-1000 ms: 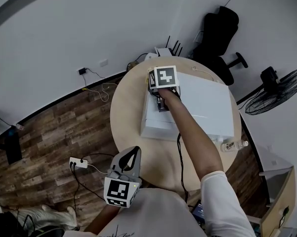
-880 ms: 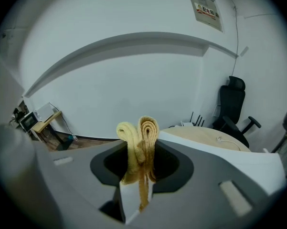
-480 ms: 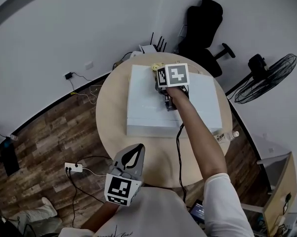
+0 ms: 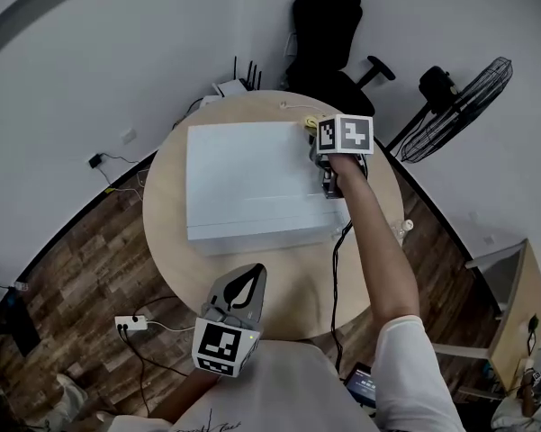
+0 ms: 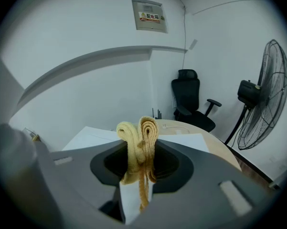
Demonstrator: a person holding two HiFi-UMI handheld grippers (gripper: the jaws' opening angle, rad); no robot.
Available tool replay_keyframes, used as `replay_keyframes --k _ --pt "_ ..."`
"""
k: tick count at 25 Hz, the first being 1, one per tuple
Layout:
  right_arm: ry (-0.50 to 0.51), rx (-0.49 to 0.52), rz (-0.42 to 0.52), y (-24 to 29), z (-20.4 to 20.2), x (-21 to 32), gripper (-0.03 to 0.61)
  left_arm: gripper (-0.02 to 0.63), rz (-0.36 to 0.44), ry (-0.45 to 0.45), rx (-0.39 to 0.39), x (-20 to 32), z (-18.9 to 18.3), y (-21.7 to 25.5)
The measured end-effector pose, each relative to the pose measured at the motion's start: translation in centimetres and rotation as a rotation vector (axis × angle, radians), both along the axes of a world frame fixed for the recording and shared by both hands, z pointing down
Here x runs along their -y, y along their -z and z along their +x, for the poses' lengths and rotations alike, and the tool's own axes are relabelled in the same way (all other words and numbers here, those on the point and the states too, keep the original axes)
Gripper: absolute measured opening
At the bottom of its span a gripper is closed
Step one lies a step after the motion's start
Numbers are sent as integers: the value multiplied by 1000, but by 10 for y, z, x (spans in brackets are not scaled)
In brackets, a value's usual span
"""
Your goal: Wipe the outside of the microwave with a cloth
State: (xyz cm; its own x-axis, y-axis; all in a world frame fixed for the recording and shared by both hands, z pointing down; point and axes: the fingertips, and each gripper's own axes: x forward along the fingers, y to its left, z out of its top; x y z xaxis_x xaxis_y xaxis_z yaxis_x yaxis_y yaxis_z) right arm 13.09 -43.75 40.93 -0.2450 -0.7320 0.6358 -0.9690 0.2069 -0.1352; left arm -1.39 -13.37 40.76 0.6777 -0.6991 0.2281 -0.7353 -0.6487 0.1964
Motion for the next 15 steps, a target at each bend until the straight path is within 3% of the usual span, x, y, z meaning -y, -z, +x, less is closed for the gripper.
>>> replay_keyframes --k 8,15 --pt "-99 -25 -27 -11 101 -12 124 -12 -14 -62 2 2 49 -6" --pt "-118 -105 -55 -23 139 -17 124 -12 -29 -81 -9 4 69 -10"
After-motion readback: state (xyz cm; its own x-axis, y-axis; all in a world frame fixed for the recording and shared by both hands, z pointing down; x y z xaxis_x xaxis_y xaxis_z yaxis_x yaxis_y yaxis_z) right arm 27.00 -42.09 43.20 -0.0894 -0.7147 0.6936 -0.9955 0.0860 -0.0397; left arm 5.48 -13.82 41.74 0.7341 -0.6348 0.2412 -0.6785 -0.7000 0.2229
